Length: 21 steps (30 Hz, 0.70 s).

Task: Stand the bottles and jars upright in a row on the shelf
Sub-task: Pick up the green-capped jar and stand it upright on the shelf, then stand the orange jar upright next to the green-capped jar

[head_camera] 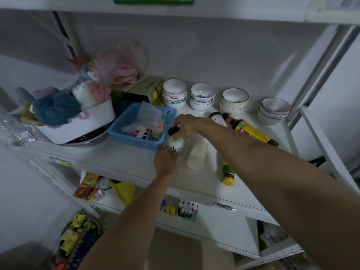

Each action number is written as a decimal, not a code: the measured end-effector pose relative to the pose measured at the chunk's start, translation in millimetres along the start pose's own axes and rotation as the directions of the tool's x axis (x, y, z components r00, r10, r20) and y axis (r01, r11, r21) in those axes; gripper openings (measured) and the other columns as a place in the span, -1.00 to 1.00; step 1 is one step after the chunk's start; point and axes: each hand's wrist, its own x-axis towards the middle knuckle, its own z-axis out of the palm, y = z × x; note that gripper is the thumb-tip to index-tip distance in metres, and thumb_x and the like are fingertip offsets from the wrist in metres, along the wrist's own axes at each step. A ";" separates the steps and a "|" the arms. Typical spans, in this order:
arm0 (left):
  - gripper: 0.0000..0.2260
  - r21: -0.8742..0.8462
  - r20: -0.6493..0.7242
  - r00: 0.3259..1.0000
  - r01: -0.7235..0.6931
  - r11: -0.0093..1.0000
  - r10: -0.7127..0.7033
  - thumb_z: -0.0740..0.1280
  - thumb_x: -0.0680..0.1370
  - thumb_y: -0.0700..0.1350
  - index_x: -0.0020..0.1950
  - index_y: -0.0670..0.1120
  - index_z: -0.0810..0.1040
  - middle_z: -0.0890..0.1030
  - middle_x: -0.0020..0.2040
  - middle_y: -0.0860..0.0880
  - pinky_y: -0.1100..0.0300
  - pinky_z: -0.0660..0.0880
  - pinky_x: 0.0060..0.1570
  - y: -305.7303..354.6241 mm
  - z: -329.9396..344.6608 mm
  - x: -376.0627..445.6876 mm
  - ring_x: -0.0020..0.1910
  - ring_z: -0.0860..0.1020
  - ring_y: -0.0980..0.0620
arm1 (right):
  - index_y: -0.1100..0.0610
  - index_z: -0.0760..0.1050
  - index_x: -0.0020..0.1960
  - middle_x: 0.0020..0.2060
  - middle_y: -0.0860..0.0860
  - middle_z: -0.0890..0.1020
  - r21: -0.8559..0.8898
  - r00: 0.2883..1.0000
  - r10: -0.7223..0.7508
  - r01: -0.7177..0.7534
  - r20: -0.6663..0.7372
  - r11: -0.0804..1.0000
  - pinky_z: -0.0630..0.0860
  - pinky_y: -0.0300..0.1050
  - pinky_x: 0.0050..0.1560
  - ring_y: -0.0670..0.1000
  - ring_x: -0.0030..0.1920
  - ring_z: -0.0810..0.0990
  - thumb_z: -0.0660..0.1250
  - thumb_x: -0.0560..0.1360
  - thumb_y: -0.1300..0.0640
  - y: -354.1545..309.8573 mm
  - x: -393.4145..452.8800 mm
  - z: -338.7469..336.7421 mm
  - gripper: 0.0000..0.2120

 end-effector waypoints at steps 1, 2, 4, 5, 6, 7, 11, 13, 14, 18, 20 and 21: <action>-0.72 0.009 -0.010 1.000 0.002 1.000 -0.002 0.40 0.48 -0.13 0.10 -0.27 0.48 0.63 0.01 -0.19 0.20 0.44 -0.14 0.7 -1.9 -1.3 0.00 0.60 -0.13 | 0.26 0.41 0.31 0.12 0.21 0.61 0.043 1.000 0.011 -0.011 0.001 0.999 0.65 -0.01 0.04 0.10 -0.09 0.65 0.46 0.44 -0.02 1.7 -2.5 -2.4 -0.43; -0.73 0.026 -0.013 1.000 0.000 1.000 0.000 0.40 0.49 -0.12 0.07 -0.27 0.48 0.60 -0.06 -0.16 0.20 0.42 -0.19 1.1 -4.1 -3.5 -0.05 0.59 -0.11 | 0.29 0.41 0.30 0.09 0.22 0.59 0.081 1.000 0.027 -0.026 -0.015 0.996 0.64 0.02 0.08 0.13 -0.07 0.67 0.43 0.47 -0.04 5.1 -4.5 -5.8 -0.44; -0.81 0.079 0.024 0.999 -0.042 0.996 0.040 0.35 0.52 -0.08 -0.06 -0.21 0.48 0.55 -0.18 -0.09 0.27 0.37 -0.31 -0.1 -7.1 -9.9 -0.16 0.56 -0.06 | 0.31 0.45 0.25 0.05 0.23 0.58 0.097 0.993 0.073 -0.064 -0.096 0.993 0.65 0.03 0.04 0.17 -0.06 0.69 0.37 0.53 0.00 15.9 -9.3 -14.6 -0.55; -0.82 0.109 0.055 0.996 -0.079 0.991 0.073 0.33 0.53 -0.06 -0.12 -0.17 0.46 0.54 -0.21 -0.07 0.29 0.34 -0.37 -1.5 -7.6 -14.5 -0.20 0.54 -0.04 | 0.32 0.48 0.22 0.04 0.22 0.60 0.038 0.987 0.082 -0.078 -0.140 0.996 0.65 0.01 0.00 0.17 -0.08 0.69 0.35 0.55 0.07 24.0 -12.2 -17.8 -0.63; -0.81 0.137 0.091 0.989 -0.124 0.983 0.112 0.32 0.54 -0.04 -0.15 -0.15 0.45 0.54 -0.22 -0.06 0.29 0.35 -0.37 -3.9 -7.2 -19.0 -0.22 0.53 -0.01 | 0.32 0.52 0.20 0.04 0.21 0.62 -0.072 0.983 0.076 -0.089 -0.164 0.993 0.63 -0.01 -0.02 0.18 -0.07 0.69 0.34 0.55 0.15 33.5 -14.6 -20.6 -0.69; -0.78 0.159 0.125 0.979 -0.181 0.971 0.162 0.32 0.53 0.00 -0.15 -0.15 0.46 0.55 -0.22 -0.06 0.27 0.38 -0.33 -4.8 -6.3 -23.7 -0.22 0.53 0.00 | 0.29 0.54 0.21 0.09 0.20 0.62 -0.202 0.986 0.052 -0.084 -0.158 0.976 0.60 -0.03 0.00 0.18 0.00 0.67 0.33 0.53 0.20 41.2 -18.6 -22.0 -0.71; -0.52 0.168 0.216 0.938 -0.311 0.936 0.273 0.38 0.44 0.17 0.14 -0.17 0.49 0.62 0.00 -0.07 0.14 0.54 -0.08 -2.8 3.7 -37.9 -0.05 0.60 -0.02 | -0.01 0.34 0.43 0.30 0.11 0.43 -0.548 0.997 -0.083 0.066 -0.006 0.834 0.56 0.00 0.10 0.16 0.19 0.55 0.44 0.42 0.16 69.9 -29.2 -3.8 -0.39; -0.37 0.213 0.239 0.936 -0.311 0.926 0.259 0.40 0.40 0.21 0.31 -0.15 0.40 0.59 0.17 -0.09 0.13 0.52 0.01 0.7 9.6 -42.4 0.09 0.59 -0.05 | -0.08 0.23 0.48 0.32 0.10 0.36 -0.638 0.987 -0.158 0.134 0.021 0.758 0.57 0.04 0.09 0.17 0.20 0.54 0.51 0.36 0.13 77.9 -31.4 11.6 -0.22; -0.30 0.255 0.251 0.938 -0.304 0.918 0.240 0.39 0.38 0.24 0.36 -0.14 0.34 0.55 0.24 -0.09 0.11 0.52 0.05 1.0 13.1 -43.8 0.16 0.57 -0.06 | -0.09 0.20 0.49 0.34 0.10 0.33 -0.669 0.981 -0.192 0.161 0.027 0.726 0.57 0.04 0.09 0.17 0.21 0.53 0.52 0.34 0.12 80.9 -32.9 18.9 -0.18; -0.16 0.399 0.263 0.953 -0.251 0.882 0.152 0.35 0.34 0.34 0.44 -0.13 0.24 0.41 0.40 -0.10 0.03 0.52 0.14 1.4 26.0 -46.4 0.29 0.49 -0.08 | -0.08 0.17 0.48 0.41 0.06 0.25 -0.744 0.964 -0.264 0.201 0.035 0.637 0.54 -0.01 0.07 0.12 0.27 0.48 0.51 0.35 0.12 85.1 -46.1 36.6 -0.18; -0.18 0.412 0.240 0.963 -0.216 0.885 0.124 0.35 0.33 0.33 0.42 -0.14 0.26 0.42 0.37 -0.11 0.01 0.52 0.11 3.4 30.9 -45.6 0.27 0.49 -0.09 | -0.03 0.19 0.47 0.40 0.07 0.25 -0.757 0.961 -0.274 0.193 0.019 0.624 0.56 0.03 0.05 0.12 0.26 0.48 0.47 0.39 0.14 85.5 -51.6 42.5 -0.25; -0.20 0.413 0.232 0.967 -0.200 0.888 0.109 0.36 0.34 0.31 0.41 -0.14 0.28 0.42 0.36 -0.12 0.01 0.53 0.11 4.7 32.9 -45.0 0.27 0.49 -0.10 | -0.01 0.21 0.46 0.39 0.08 0.26 -0.754 0.961 -0.276 0.182 0.001 0.632 0.56 0.03 0.04 0.12 0.25 0.49 0.45 0.41 0.15 86.0 -53.1 45.7 -0.29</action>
